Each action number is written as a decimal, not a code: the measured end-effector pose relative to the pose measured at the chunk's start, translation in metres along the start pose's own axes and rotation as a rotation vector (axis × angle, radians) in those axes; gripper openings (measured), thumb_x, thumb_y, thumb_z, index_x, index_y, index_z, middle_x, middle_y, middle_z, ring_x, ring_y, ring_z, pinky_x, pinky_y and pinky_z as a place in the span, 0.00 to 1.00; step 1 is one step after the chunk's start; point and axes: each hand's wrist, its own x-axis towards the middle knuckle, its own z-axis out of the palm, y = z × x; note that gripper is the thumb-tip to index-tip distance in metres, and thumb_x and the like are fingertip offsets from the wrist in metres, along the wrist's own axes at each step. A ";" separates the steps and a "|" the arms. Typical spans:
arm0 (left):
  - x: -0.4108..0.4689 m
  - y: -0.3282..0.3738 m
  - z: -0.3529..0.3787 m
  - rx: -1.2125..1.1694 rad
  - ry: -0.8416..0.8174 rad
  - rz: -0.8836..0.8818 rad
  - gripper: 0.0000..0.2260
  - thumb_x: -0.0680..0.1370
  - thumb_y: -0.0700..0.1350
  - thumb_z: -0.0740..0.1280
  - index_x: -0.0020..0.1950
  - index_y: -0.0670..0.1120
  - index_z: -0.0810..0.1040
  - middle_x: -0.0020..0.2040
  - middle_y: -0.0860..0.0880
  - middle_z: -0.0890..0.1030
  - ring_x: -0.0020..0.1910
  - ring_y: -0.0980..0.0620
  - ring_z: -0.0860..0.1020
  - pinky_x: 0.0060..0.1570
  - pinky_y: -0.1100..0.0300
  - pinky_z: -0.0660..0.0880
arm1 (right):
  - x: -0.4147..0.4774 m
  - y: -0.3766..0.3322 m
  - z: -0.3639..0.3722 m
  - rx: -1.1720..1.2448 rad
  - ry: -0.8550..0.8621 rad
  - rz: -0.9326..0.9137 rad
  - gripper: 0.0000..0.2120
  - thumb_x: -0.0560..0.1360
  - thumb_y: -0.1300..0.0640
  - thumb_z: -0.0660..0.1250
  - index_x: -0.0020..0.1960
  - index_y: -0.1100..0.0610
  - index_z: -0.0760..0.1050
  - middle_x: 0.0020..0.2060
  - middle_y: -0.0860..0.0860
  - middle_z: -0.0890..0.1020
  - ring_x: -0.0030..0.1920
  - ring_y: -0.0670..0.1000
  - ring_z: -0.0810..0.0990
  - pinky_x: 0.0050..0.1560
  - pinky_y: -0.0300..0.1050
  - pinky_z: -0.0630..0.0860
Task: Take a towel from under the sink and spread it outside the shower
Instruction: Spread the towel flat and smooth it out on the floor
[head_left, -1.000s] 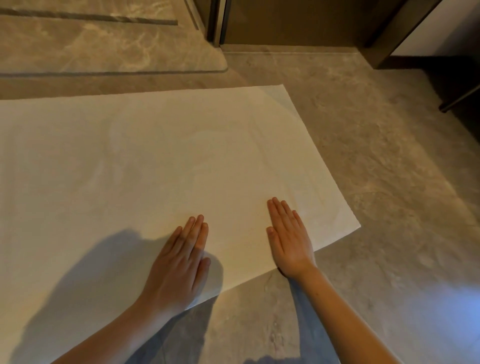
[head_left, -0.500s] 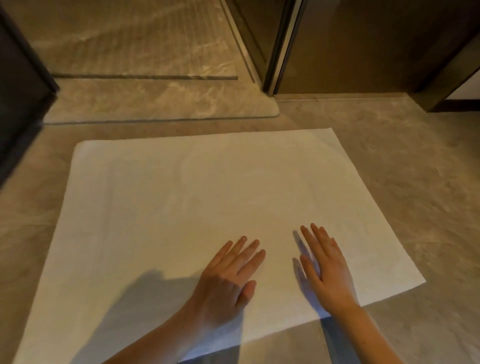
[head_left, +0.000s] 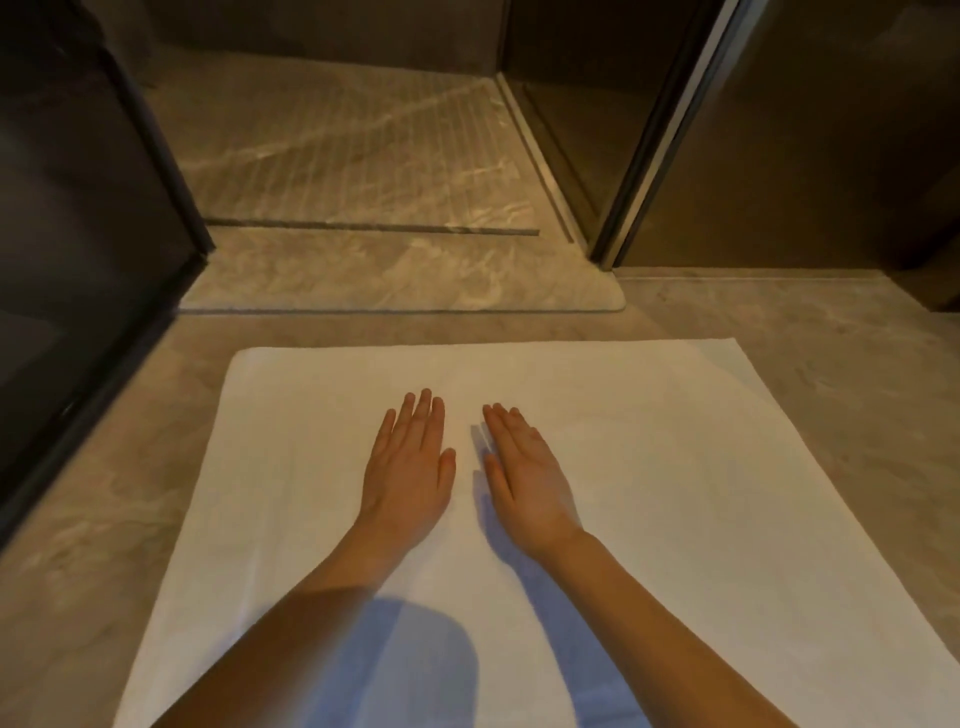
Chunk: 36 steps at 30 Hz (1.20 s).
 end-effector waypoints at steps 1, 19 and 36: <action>0.007 -0.009 0.000 0.018 -0.003 -0.021 0.26 0.83 0.49 0.49 0.79 0.43 0.47 0.80 0.45 0.48 0.78 0.48 0.45 0.75 0.54 0.38 | 0.012 -0.010 0.007 -0.001 -0.027 -0.035 0.24 0.84 0.52 0.49 0.79 0.53 0.53 0.78 0.49 0.58 0.78 0.48 0.52 0.76 0.39 0.45; 0.024 -0.059 0.020 0.048 -0.050 -0.121 0.27 0.81 0.53 0.39 0.79 0.46 0.40 0.80 0.48 0.42 0.78 0.50 0.41 0.76 0.51 0.40 | 0.107 0.022 0.042 -0.265 -0.240 -0.210 0.26 0.83 0.43 0.45 0.79 0.46 0.45 0.78 0.42 0.47 0.77 0.43 0.41 0.77 0.45 0.40; 0.023 -0.060 0.015 -0.001 -0.028 -0.075 0.26 0.82 0.53 0.43 0.80 0.47 0.46 0.80 0.48 0.45 0.78 0.50 0.43 0.76 0.52 0.40 | 0.123 0.029 0.016 -0.283 -0.061 0.148 0.27 0.83 0.47 0.43 0.79 0.56 0.50 0.79 0.52 0.52 0.78 0.51 0.48 0.76 0.49 0.45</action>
